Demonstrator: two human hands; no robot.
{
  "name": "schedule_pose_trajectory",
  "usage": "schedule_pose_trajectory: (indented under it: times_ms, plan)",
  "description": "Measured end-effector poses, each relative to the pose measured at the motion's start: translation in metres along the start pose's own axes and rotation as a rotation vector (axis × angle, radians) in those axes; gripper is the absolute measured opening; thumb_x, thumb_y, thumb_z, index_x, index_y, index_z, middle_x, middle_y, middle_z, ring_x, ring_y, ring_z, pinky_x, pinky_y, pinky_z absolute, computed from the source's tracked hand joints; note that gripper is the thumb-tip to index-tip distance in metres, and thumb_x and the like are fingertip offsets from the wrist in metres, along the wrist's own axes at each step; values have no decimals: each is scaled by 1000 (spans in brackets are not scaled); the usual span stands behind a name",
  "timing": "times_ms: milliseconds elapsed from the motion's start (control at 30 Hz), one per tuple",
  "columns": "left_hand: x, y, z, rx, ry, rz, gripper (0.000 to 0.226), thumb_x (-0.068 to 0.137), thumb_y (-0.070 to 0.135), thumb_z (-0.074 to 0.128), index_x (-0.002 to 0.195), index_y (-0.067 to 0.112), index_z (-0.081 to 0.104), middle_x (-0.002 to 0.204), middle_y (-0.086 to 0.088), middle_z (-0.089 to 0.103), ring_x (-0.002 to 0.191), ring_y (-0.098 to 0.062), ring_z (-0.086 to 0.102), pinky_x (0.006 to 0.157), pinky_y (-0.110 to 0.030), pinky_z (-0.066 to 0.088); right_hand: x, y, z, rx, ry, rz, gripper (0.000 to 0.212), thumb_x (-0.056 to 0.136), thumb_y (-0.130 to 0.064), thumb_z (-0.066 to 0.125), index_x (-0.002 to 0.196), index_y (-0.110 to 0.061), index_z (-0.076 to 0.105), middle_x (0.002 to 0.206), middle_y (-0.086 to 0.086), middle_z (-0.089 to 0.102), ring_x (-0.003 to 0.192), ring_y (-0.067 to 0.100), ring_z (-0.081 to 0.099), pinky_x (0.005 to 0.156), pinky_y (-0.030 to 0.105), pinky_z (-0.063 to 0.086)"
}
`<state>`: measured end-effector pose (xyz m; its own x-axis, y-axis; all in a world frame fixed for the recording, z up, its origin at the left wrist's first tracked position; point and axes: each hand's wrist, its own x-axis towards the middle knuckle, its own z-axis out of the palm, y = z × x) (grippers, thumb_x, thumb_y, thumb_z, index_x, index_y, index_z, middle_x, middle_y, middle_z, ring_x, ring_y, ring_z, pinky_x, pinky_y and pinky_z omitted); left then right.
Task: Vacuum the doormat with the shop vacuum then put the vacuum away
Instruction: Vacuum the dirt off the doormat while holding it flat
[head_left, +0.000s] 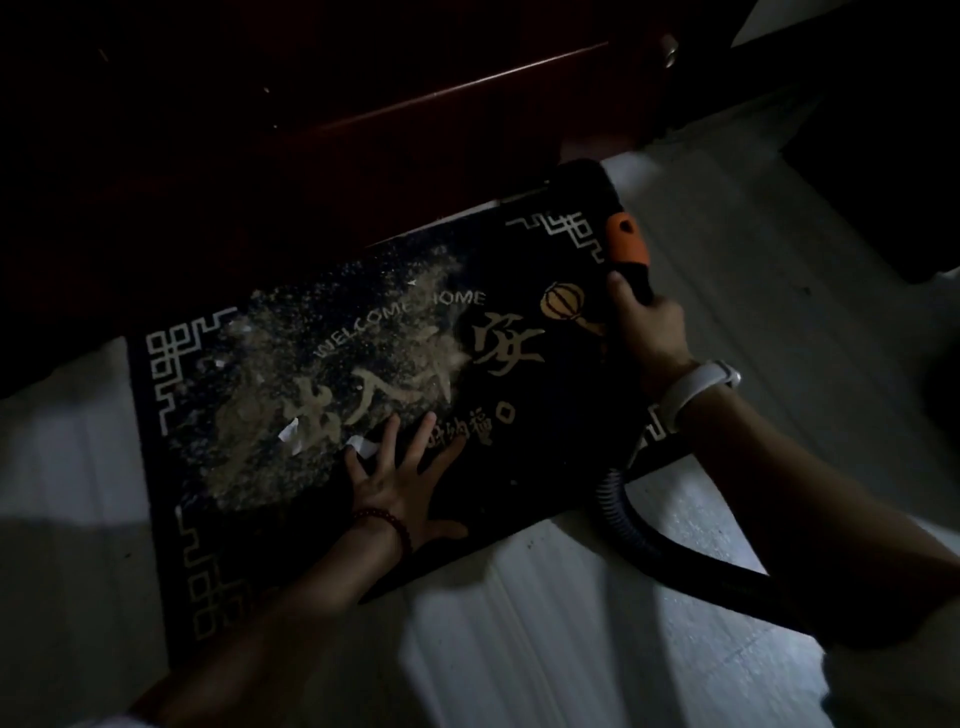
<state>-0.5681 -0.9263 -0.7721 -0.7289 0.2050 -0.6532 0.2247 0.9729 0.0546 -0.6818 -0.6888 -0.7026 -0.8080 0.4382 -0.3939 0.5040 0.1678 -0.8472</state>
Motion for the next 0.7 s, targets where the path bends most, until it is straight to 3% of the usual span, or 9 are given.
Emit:
schedule_pose_trajectory:
  times_ms: [67, 233, 367, 500, 633, 700]
  plan:
    - [0, 0, 0, 8, 11, 0, 98, 72, 72, 51, 141, 47, -14, 152, 8, -29, 141, -30, -23, 106, -66, 8, 1, 1, 9, 31, -20, 29, 29, 90, -35, 56, 97, -6, 59, 63, 1, 55, 42, 11, 54, 43, 24, 44]
    - [1, 0, 0, -13, 15, -6, 98, 70, 73, 53, 141, 48, -11, 152, 8, -28, 141, -31, -23, 106, -67, 7, -39, 10, 33, -12, -341, 6, 19, 92, -28, 55, 82, -13, 53, 58, 5, 53, 29, 7, 47, 33, 17, 39]
    - [1, -1, 2, -10, 24, -1, 98, 71, 73, 52, 141, 49, -13, 152, 9, -28, 141, -30, -23, 106, -67, 6, -13, -7, 8, -71, -142, -46, 30, 91, -33, 55, 102, -6, 57, 61, 1, 53, 36, 6, 50, 35, 14, 38]
    - [1, -1, 4, -3, 37, 11, 99, 73, 73, 50, 140, 47, -17, 152, 8, -28, 141, -31, -23, 105, -68, 6, 11, -4, 9, -144, -9, -64, 40, 90, -36, 56, 107, 0, 61, 84, 8, 61, 73, 20, 59, 64, 30, 46]
    - [1, 0, 2, -15, 20, -5, 99, 71, 73, 52, 140, 49, -15, 152, 8, -28, 140, -30, -24, 106, -67, 5, -28, 12, 35, -178, -316, -81, 20, 90, -34, 56, 90, -14, 54, 68, 5, 60, 47, 12, 54, 48, 25, 45]
    - [1, 0, 0, -20, 24, -10, 99, 70, 73, 53, 140, 50, -13, 153, 9, -27, 140, -30, -24, 106, -67, 5, -42, 15, 35, -203, -450, -91, 19, 90, -33, 57, 81, -17, 53, 59, 1, 57, 38, 10, 52, 41, 23, 43]
